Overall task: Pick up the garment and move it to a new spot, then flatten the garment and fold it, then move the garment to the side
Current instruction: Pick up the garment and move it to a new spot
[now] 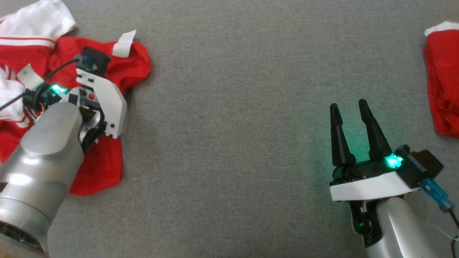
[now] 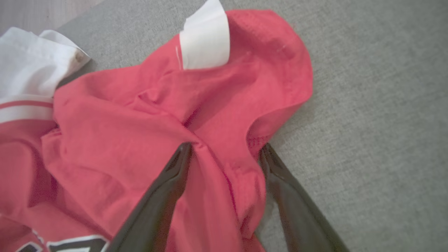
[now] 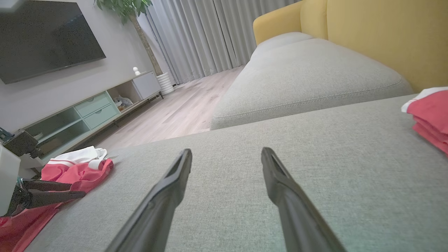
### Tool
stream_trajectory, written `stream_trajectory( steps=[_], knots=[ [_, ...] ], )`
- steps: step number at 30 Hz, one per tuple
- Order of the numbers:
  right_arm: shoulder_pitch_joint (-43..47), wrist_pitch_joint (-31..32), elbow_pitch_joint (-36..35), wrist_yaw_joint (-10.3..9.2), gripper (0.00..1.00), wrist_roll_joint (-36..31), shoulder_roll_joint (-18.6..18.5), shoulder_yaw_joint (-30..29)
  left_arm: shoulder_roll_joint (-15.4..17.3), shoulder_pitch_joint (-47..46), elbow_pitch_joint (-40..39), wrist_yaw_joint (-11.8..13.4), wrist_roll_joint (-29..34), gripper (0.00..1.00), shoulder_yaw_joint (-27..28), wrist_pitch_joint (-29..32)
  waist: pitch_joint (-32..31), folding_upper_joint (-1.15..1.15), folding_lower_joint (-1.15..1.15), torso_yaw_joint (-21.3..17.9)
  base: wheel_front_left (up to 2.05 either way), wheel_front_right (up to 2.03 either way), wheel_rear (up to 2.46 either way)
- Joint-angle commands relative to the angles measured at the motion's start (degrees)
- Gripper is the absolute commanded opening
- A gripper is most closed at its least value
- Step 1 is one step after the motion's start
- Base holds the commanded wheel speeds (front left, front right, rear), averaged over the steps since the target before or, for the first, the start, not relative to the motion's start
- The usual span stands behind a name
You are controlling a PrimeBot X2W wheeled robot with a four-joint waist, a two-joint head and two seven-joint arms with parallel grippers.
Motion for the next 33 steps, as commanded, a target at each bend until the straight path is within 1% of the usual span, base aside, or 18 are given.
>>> stream_trajectory(
  steps=[1,2,5,8,9,14,18,23,27,33],
  knots=[
    [-1.03,-0.62,-1.96,0.39,1.00,-0.24,-0.19,1.49,1.54,-1.93,0.04,0.11,-1.04,0.35,1.08,-0.78,0.00,0.00,0.00,-0.54,0.00,0.00,0.00],
    [-1.14,-0.62,-1.95,0.39,1.00,-0.30,-0.19,1.50,1.34,-1.80,0.09,0.11,-1.76,0.00,0.84,-1.20,-0.07,0.00,0.00,-0.77,0.00,0.00,0.00],
    [-1.35,-0.62,-1.85,0.39,1.00,-0.14,-0.19,1.49,1.35,-2.27,-0.20,0.11,-3.22,0.00,0.85,-4.79,-0.75,0.00,0.00,-1.37,0.00,0.00,0.00],
    [-1.20,-0.62,-1.55,0.39,1.00,0.09,-0.19,1.84,1.28,-3.25,-1.64,0.11,-3.34,0.00,0.19,-10.62,-2.03,0.00,0.00,-1.88,0.00,0.00,0.00],
    [-1.20,-0.62,-1.55,0.39,1.00,0.09,-0.19,1.84,1.28,-3.25,-1.64,0.11,-3.34,0.00,0.19,-10.62,-2.03,0.00,0.00,-1.88,0.00,0.00,0.00],
    [-0.52,-0.62,-1.34,0.39,1.00,0.64,-0.19,1.63,0.33,-5.66,-5.96,0.11,-2.68,0.00,-1.29,-21.58,-4.75,0.00,0.00,-2.31,0.00,0.00,0.00],
    [-0.03,-0.62,-0.99,0.39,1.00,1.12,-0.19,1.62,-0.45,-8.22,-9.93,0.11,-2.25,0.00,-2.31,-27.51,-6.69,0.00,0.00,-2.59,0.00,0.00,0.00],
    [0.37,-0.62,-0.86,0.39,1.00,2.25,-0.19,1.49,-1.27,-11.89,-14.70,0.25,-1.92,0.00,-1.76,-30.99,-8.10,0.00,0.00,-3.08,0.00,0.00,0.00],
    [0.59,-0.62,-0.81,0.39,1.00,3.64,-0.19,1.95,-1.48,-14.04,-18.85,0.89,-1.33,0.00,-1.58,-31.24,-8.64,0.00,0.00,-4.20,0.00,0.00,0.00],
    [0.07,-0.62,-1.23,0.39,1.00,5.32,-0.19,3.25,-2.49,-16.35,-24.34,3.37,-0.62,0.00,-1.16,-30.89,-8.03,0.00,0.00,-7.39,0.00,0.00,0.00]
  ],
)
